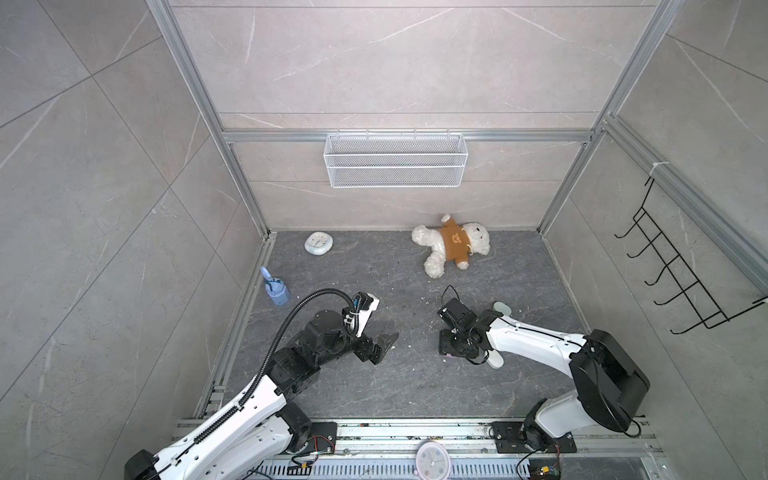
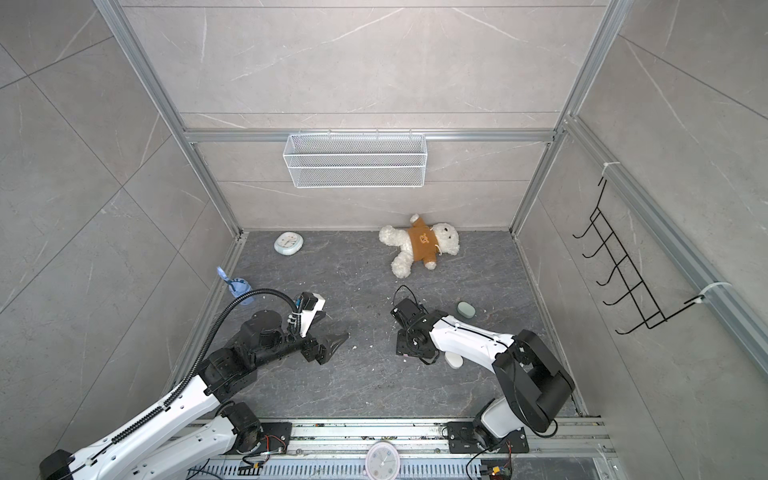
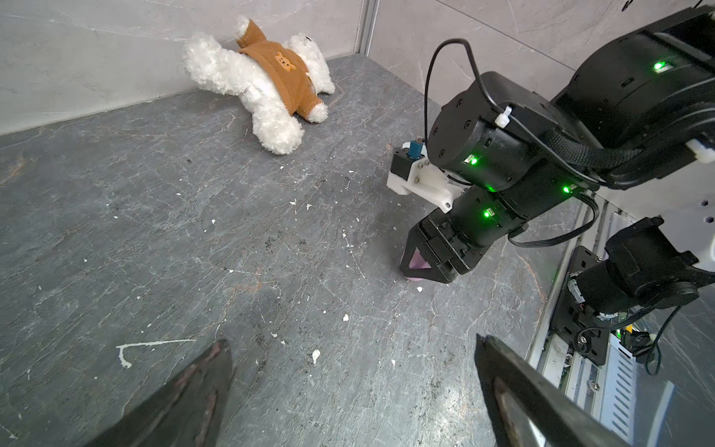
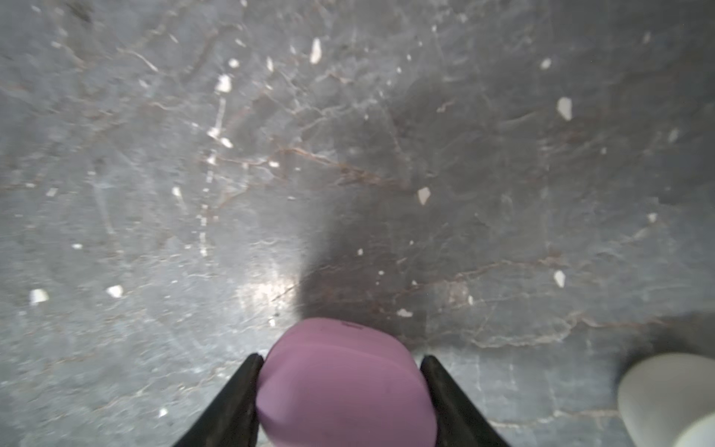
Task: Insert the wireless bluetooth earbuds into the charging case
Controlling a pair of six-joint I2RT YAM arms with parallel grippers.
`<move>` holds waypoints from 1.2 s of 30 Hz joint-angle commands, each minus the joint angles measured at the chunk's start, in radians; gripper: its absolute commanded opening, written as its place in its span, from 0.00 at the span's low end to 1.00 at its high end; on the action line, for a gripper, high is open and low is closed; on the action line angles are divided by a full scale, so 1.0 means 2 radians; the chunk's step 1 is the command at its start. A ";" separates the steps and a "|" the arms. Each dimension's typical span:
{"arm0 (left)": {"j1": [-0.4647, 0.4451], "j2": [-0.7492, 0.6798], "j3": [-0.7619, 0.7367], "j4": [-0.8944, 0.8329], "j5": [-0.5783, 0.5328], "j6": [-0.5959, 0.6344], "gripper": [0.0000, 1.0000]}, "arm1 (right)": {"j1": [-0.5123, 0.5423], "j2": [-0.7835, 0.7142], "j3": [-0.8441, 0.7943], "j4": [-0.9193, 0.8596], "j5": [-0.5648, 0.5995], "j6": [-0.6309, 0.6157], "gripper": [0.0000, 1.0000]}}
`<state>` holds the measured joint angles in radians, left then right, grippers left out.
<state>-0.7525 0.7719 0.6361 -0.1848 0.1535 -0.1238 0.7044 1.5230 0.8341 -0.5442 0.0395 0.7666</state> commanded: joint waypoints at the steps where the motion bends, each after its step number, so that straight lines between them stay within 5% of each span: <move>1: 0.001 -0.002 -0.002 0.003 -0.014 -0.010 1.00 | 0.001 0.011 -0.015 0.021 0.017 -0.003 0.50; 9: 0.020 -0.018 -0.007 -0.011 -0.055 -0.017 1.00 | 0.001 -0.012 -0.017 0.009 0.007 -0.003 0.82; 16: 0.073 -0.032 -0.017 -0.021 -0.096 -0.020 1.00 | 0.000 -0.103 0.012 -0.049 0.012 -0.020 0.99; 24: 0.140 -0.032 -0.044 -0.007 -0.144 0.032 0.99 | -0.043 -0.165 0.048 -0.066 0.079 -0.111 1.00; 36: 0.261 0.007 -0.103 0.123 -0.120 0.070 0.99 | -0.180 -0.181 -0.022 0.110 0.235 -0.235 1.00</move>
<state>-0.2691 0.7780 0.4515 -0.0727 -0.1101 -0.0242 0.3916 1.1503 0.8303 -0.4515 0.3985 0.3935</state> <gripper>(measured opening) 0.988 0.995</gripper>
